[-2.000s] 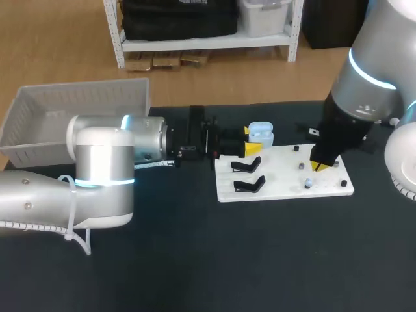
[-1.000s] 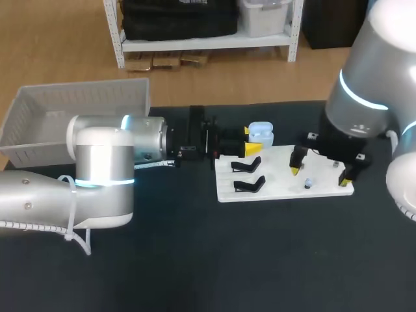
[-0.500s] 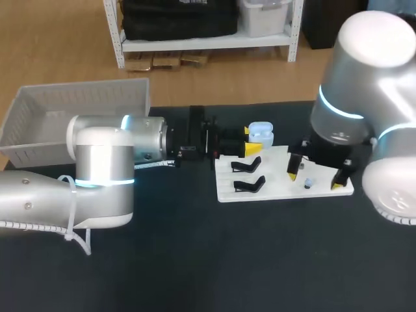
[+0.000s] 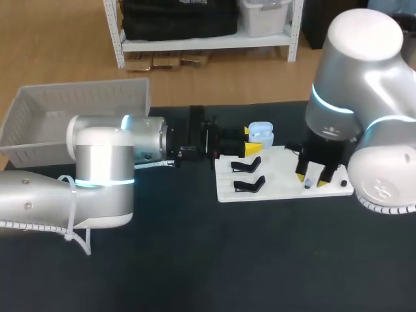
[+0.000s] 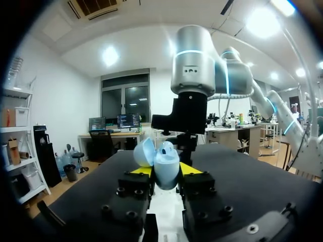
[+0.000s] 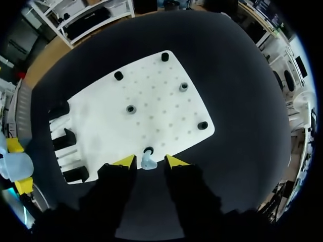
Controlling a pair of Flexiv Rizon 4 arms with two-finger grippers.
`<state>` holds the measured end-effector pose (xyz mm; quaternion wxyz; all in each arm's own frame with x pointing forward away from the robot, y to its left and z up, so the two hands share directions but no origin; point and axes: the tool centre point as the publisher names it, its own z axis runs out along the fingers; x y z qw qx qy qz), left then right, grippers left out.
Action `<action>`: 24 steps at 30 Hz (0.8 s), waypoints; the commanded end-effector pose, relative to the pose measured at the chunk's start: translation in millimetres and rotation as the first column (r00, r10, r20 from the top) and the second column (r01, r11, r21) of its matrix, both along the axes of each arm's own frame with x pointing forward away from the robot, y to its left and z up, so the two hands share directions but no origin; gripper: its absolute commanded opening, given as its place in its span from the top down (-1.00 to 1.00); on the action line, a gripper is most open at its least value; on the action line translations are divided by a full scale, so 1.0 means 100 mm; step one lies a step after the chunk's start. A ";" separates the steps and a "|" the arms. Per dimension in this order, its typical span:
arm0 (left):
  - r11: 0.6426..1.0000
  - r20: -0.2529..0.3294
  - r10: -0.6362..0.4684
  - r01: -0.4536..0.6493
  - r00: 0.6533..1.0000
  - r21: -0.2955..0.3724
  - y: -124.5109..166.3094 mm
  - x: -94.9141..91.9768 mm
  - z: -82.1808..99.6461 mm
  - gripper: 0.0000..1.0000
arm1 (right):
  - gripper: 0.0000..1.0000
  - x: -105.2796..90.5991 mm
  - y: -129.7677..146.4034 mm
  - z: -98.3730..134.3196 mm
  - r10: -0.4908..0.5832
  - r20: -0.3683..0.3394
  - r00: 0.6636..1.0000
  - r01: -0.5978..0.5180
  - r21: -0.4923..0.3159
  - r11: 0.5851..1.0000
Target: Pick up each earbud case from the left stands, insert the matching earbuds, close the lid, and place the case in the box.
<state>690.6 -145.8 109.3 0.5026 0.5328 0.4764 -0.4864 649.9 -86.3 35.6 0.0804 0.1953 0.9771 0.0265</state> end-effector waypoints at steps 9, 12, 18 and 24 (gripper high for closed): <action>1.000 0.004 0.006 -0.006 1.000 -0.003 0.00 -0.02 -0.01 1.00 | 0.44 0.02 0.02 -0.02 -0.041 -0.015 0.999 0.041 0.007 0.999; 1.000 0.004 0.006 -0.006 1.000 -0.003 0.00 -0.02 -0.01 1.00 | 0.46 0.04 0.02 -0.03 -0.052 -0.017 0.998 0.052 0.009 0.999; 1.000 0.004 0.006 -0.006 1.000 -0.003 0.00 -0.02 -0.01 1.00 | 0.45 0.05 0.04 -0.06 -0.059 -0.025 0.998 0.060 0.010 0.998; 1.000 0.004 0.006 -0.006 1.000 -0.003 0.00 -0.02 -0.01 1.00 | 0.46 0.06 0.04 -0.07 -0.065 -0.030 0.997 0.065 0.007 0.998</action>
